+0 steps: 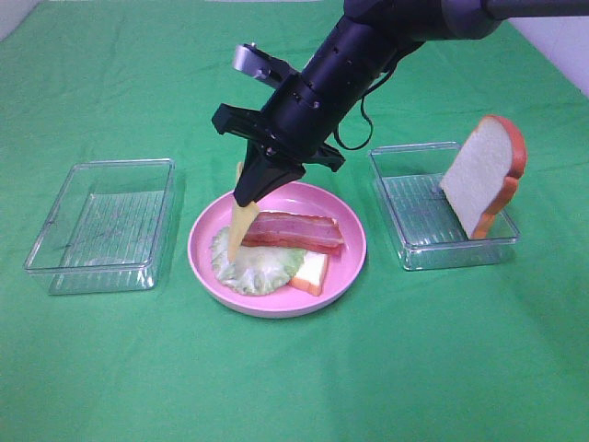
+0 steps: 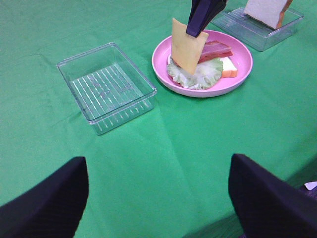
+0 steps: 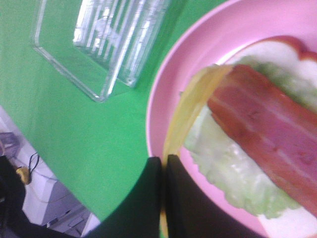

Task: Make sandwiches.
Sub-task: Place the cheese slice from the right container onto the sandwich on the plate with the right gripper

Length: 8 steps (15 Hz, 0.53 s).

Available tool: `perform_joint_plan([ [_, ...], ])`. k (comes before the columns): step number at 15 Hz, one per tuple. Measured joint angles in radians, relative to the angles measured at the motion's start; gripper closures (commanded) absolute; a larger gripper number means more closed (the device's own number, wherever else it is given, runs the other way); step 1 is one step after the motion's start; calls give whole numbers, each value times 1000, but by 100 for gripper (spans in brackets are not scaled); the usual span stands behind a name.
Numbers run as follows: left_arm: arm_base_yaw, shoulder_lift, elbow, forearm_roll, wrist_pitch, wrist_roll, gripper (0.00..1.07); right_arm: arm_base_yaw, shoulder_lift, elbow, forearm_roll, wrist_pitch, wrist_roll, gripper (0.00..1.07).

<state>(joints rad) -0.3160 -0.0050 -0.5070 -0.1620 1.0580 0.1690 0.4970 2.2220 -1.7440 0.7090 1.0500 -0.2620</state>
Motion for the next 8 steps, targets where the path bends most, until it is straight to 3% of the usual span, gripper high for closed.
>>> perform_joint_plan([
  [4,0,0,0,0,0,0,32,0,0,0,-169,-15,161,107],
  [6,0,0,0,0,0,0,32,0,0,0,-207,-16,190,95],
  [8,0,0,0,0,0,0,32,0,0,0,-244,-26,220,64],
])
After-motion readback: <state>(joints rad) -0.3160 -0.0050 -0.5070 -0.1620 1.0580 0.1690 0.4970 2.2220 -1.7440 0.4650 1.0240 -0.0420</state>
